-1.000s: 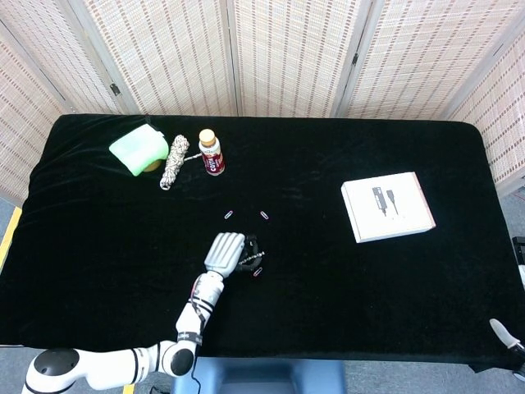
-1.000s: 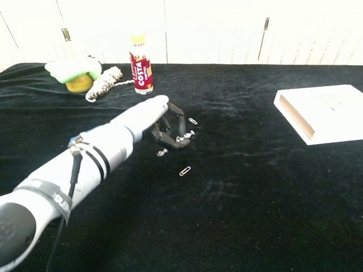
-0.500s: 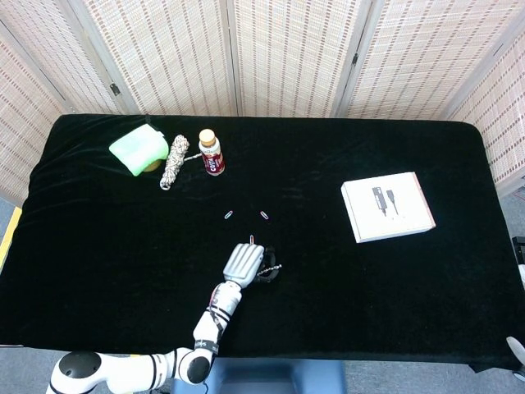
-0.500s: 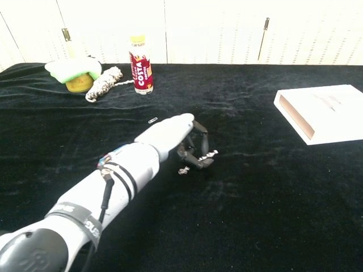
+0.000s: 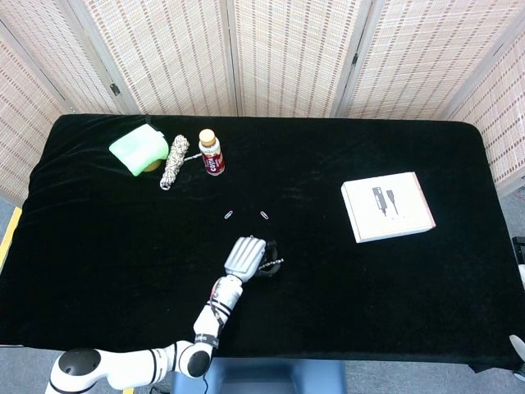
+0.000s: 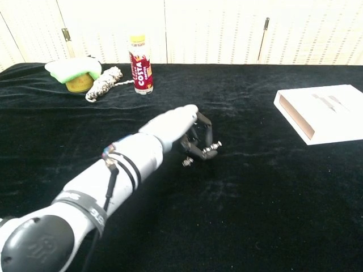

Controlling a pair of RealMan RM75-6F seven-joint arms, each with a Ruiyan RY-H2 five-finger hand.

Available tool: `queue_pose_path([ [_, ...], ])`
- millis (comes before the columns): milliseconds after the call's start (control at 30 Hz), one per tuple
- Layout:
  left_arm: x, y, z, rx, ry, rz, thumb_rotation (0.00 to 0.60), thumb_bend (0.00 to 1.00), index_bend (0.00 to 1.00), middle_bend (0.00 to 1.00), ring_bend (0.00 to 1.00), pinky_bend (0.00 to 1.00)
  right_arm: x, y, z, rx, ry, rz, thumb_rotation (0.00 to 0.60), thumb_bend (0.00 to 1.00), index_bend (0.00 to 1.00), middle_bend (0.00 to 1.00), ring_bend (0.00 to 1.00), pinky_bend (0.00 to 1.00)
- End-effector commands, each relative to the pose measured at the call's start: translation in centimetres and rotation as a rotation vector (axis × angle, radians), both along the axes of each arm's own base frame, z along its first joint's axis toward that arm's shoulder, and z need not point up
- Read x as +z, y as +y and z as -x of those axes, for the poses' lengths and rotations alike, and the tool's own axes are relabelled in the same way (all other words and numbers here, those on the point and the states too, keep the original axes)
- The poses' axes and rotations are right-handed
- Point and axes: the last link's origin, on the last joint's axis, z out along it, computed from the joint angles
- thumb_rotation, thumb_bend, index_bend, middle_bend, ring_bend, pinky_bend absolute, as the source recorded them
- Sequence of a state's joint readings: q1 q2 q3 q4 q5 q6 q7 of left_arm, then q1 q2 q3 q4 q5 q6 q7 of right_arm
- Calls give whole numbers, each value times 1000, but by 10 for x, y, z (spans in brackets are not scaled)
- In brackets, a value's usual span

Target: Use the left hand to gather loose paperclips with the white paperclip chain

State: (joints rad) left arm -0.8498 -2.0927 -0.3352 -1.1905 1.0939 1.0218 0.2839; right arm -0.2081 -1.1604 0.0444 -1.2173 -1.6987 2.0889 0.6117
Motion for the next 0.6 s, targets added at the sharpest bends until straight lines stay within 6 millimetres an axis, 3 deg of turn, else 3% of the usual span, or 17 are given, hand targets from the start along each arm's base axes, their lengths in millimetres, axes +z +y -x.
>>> queue_pose_path([
  [33,20,5,8,-8,22,-63,600,558,850,1000,1000,1000,-1,-2,-1,2,4,-5,600,207,0,0,0,0],
  [367,82,13,80,103,117,-209,600,558,850,1000,1000,1000,-8,-15,-8,15,36,-32,600,207,0,0,0,0],
  [600,99,16,104,129,157,-234,600,558,850,1000,1000,1000,-14,-29,-13,16,60,-68,600,207,0,0,0,0],
])
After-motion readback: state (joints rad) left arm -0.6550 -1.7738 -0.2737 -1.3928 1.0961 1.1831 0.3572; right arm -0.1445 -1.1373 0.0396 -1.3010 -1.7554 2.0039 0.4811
